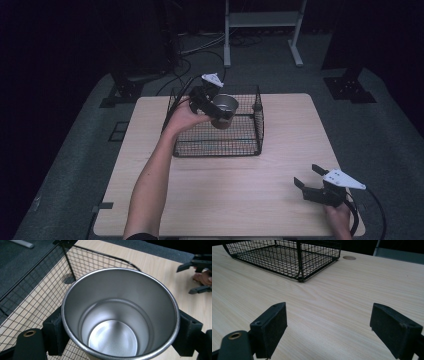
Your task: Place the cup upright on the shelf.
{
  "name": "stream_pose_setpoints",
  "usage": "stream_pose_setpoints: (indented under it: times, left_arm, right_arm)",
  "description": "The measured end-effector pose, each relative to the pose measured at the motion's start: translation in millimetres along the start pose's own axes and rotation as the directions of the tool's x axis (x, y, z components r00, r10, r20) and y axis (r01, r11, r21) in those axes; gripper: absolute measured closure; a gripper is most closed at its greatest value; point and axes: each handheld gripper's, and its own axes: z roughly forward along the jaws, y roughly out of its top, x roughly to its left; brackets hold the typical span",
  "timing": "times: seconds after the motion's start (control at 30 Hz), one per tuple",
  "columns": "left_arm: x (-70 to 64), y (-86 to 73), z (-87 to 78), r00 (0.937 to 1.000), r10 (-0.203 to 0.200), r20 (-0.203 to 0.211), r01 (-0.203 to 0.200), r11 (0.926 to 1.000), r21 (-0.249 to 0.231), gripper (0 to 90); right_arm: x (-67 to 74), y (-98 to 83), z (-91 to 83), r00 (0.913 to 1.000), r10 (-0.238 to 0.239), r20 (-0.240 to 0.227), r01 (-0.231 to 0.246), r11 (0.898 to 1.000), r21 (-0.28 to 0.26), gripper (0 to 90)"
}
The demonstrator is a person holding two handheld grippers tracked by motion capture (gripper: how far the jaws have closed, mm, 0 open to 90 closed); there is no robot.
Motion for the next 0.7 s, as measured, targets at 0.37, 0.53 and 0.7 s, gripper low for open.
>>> stream_pose_setpoints:
  times: [0.37,0.53,0.7]
  left_arm:
    - [18.4,-7.7,19.0,0.9985,-0.051,-0.018,0.051,0.9985,0.020,17.4]
    - [23.5,-9.2,30.8,0.9978,-0.065,-0.016,0.065,0.9974,0.032,17.4]
    - [29.9,-12.3,40.9,0.9966,-0.081,-0.017,0.082,0.9954,0.050,17.4]
  right_arm:
    - [-0.8,-0.2,-0.5,1.0000,0.003,-0.003,-0.003,1.000,-0.004,13.5]
    - [-1.3,-0.3,-0.7,1.0000,0.006,-0.007,-0.007,1.000,-0.006,13.5]
    - [-1.4,-0.3,-0.7,0.9999,0.009,-0.010,-0.009,1.000,-0.006,13.5]
